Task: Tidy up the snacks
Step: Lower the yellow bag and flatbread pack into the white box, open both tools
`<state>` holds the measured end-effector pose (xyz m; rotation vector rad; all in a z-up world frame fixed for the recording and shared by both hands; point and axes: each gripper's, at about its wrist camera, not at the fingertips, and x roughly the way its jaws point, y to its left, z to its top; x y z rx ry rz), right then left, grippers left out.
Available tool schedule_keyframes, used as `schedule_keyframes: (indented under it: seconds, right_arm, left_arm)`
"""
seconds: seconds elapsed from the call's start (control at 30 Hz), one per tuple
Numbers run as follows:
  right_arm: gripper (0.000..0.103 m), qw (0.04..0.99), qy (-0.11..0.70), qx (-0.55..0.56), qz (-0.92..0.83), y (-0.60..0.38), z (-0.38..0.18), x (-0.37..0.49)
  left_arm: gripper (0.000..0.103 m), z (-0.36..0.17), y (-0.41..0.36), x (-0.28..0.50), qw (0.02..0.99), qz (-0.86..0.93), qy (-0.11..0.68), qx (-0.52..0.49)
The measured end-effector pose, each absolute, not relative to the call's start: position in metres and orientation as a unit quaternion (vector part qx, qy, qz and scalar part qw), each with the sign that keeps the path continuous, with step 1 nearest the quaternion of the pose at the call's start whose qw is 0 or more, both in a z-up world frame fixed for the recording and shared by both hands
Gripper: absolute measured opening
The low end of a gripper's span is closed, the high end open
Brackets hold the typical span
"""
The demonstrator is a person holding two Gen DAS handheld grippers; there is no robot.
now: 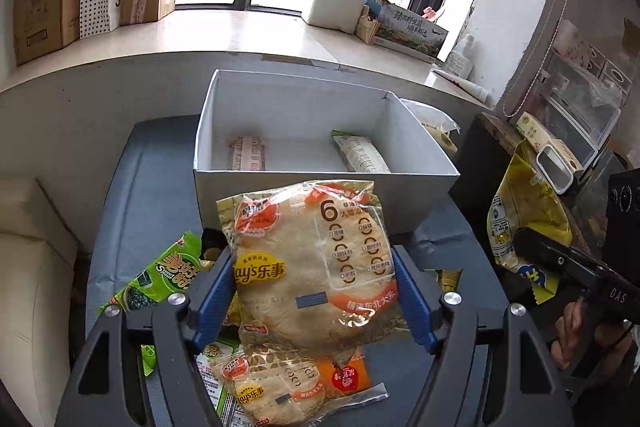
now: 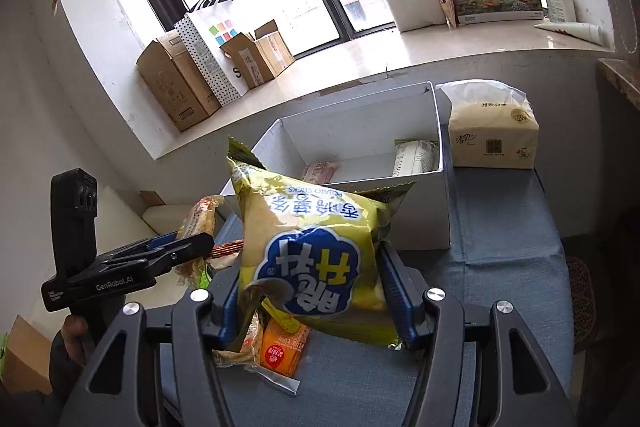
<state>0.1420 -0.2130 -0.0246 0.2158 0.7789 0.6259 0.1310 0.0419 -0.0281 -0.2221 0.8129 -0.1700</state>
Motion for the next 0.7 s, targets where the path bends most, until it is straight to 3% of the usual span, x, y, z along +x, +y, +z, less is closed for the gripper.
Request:
schedule_keyframes:
  seconds: [0.4,0.7]
  right_arm:
    - [0.064,0.869,0.378,0.110,0.299,-0.217,-0.033,0.139]
    - [0.064,0.880,0.372,0.102,0.278,-0.209,-0.020,0.173]
  left_arm:
    - [0.077,-0.023,0.034,0.133,0.915,-0.076,0.386,-0.088]
    - [0.077,0.015,0.030,0.173,0.928,-0.058,0.363,-0.061]
